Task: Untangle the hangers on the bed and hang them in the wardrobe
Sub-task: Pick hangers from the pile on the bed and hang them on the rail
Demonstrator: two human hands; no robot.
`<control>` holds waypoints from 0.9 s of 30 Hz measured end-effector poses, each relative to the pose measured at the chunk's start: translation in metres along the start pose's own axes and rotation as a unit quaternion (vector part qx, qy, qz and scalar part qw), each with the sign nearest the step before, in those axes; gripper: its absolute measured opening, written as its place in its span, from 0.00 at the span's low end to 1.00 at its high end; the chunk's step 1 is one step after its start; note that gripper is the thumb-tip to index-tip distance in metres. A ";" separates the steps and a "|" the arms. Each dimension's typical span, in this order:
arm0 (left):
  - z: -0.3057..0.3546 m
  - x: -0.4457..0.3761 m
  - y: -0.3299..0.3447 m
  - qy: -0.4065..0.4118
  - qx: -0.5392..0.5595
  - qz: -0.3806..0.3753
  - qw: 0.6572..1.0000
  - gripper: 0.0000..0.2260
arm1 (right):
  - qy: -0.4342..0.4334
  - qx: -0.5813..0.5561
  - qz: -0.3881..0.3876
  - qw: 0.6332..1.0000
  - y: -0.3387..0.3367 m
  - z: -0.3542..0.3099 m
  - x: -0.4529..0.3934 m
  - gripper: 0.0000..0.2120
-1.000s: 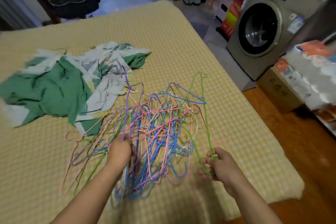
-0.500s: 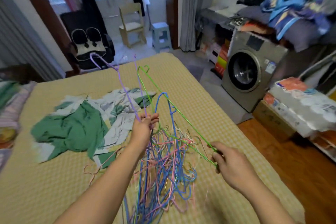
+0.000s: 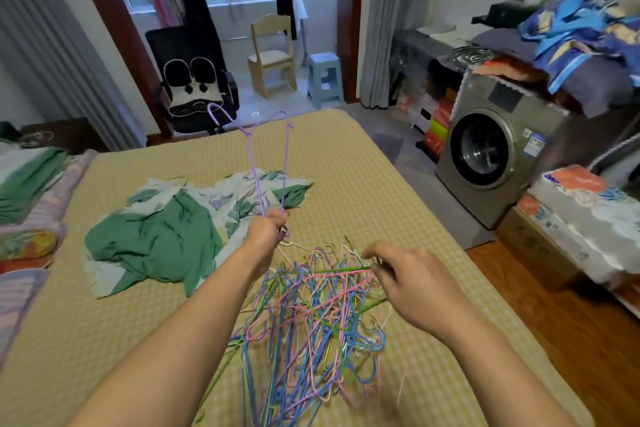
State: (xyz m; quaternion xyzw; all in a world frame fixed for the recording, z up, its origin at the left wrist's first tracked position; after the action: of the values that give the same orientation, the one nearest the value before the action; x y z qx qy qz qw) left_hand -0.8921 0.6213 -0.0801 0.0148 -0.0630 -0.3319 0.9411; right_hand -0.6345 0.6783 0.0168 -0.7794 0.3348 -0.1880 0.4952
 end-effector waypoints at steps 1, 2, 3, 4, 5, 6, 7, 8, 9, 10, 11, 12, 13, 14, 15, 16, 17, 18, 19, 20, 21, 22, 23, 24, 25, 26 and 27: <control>0.002 -0.002 -0.007 0.006 -0.019 0.009 1.000 0.07 | -0.011 0.006 0.009 1.000 -0.006 -0.007 -0.006 0.12; 0.003 -0.003 -0.014 0.008 -0.032 0.017 0.999 0.07 | -0.026 0.008 0.017 0.999 -0.012 -0.015 -0.011 0.14; 0.003 -0.004 -0.021 0.008 -0.040 0.021 0.999 0.07 | -0.042 0.007 0.022 0.999 -0.018 -0.025 -0.017 0.15; 0.003 -0.002 -0.026 0.008 -0.040 0.023 0.999 0.08 | -0.057 0.004 0.026 0.998 -0.025 -0.036 -0.023 0.16; 0.002 0.002 -0.033 0.004 -0.038 0.025 0.999 0.08 | -0.075 0.002 0.029 0.997 -0.031 -0.049 -0.029 0.17; 0.000 0.008 -0.039 -0.001 -0.035 0.030 0.999 0.09 | -0.089 0.005 0.029 0.996 -0.037 -0.063 -0.036 0.17; -0.002 0.014 -0.046 -0.003 -0.037 0.035 0.999 0.09 | -0.101 0.011 0.026 0.994 -0.042 -0.076 -0.043 0.16; -0.005 0.019 -0.055 -0.004 -0.042 0.041 0.998 0.09 | -0.113 0.021 0.019 0.993 -0.047 -0.089 -0.049 0.15; -0.008 0.024 -0.066 -0.006 -0.050 0.048 0.998 0.09 | -0.127 0.034 0.017 0.991 -0.051 -0.102 -0.055 0.14; -0.012 0.028 -0.073 -0.007 -0.056 0.054 0.997 0.09 | -0.131 0.049 0.019 0.990 -0.057 -0.109 -0.060 0.12; -0.016 0.032 -0.079 -0.008 -0.058 0.061 0.996 0.09 | -0.128 0.066 0.024 0.989 -0.064 -0.113 -0.065 0.11; -0.019 0.038 -0.087 -0.009 -0.062 0.070 0.996 0.10 | -0.116 0.088 0.027 0.989 -0.068 -0.113 -0.070 0.10; -0.022 0.044 -0.094 -0.010 -0.070 0.077 0.994 0.10 | -0.102 0.113 0.027 0.988 -0.069 -0.112 -0.073 0.09; -0.025 0.051 -0.098 -0.015 -0.079 0.081 0.993 0.09 | -0.089 0.144 0.025 0.985 -0.068 -0.109 -0.074 0.09; -0.029 0.058 -0.102 -0.020 -0.084 0.083 0.993 0.08 | -0.081 0.176 0.023 0.981 -0.064 -0.106 -0.075 0.09; -0.033 0.064 -0.103 -0.025 -0.085 0.081 0.993 0.08 | -0.071 0.202 0.021 0.977 -0.061 -0.099 -0.075 0.09; -0.037 0.072 -0.107 -0.028 -0.085 0.083 0.993 0.08 | -0.061 0.215 0.017 0.974 -0.056 -0.095 -0.074 0.10; -0.040 0.076 -0.108 -0.030 -0.084 0.084 0.993 0.08 | -0.041 0.216 0.022 0.975 -0.055 -0.085 -0.075 0.10; -0.043 0.082 -0.111 -0.030 -0.084 0.086 0.992 0.09 | -0.017 0.210 0.032 0.977 -0.056 -0.076 -0.076 0.10; -0.045 0.087 -0.112 -0.030 -0.083 0.085 0.992 0.10 | 0.011 0.198 0.048 0.979 -0.060 -0.064 -0.077 0.10; -0.046 0.090 -0.111 -0.030 -0.084 0.082 0.993 0.10 | 0.035 0.179 0.071 0.981 -0.066 -0.053 -0.077 0.10; -0.046 0.094 -0.108 -0.030 -0.084 0.078 0.993 0.11 | 0.060 0.155 0.096 0.981 -0.070 -0.042 -0.076 0.10; -0.047 0.098 -0.105 -0.032 -0.080 0.075 0.993 0.12 | 0.085 0.124 0.119 0.981 -0.074 -0.030 -0.074 0.10; -0.049 0.102 -0.102 -0.032 -0.075 0.073 0.994 0.13 | 0.116 0.091 0.134 0.980 -0.073 -0.016 -0.070 0.11; -0.050 0.106 -0.099 -0.033 -0.072 0.073 0.994 0.13 | 0.148 0.058 0.144 0.977 -0.067 0.001 -0.067 0.11; -0.053 0.111 -0.096 -0.035 -0.071 0.073 0.994 0.12 | 0.194 0.020 0.144 0.970 -0.056 0.021 -0.062 0.12; -0.057 0.117 -0.092 -0.038 -0.072 0.071 0.994 0.11 | 0.251 -0.045 0.135 0.957 -0.040 0.047 -0.053 0.12</control>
State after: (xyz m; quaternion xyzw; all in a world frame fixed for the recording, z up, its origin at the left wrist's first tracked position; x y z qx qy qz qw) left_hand -0.8523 0.4757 -0.1301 -0.0706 -0.0754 -0.2682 0.9578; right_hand -0.6292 0.7574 0.0347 -0.6764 0.5584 -0.2937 0.3800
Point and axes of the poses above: each hand's wrist, its own x-axis away from the middle knuckle, its own y-axis out of the palm, z = x × y, the point moved 9 cm from there along -x, towards the middle knuckle, and after that the axes turned 12 degrees about y, right-handed, at the moved point
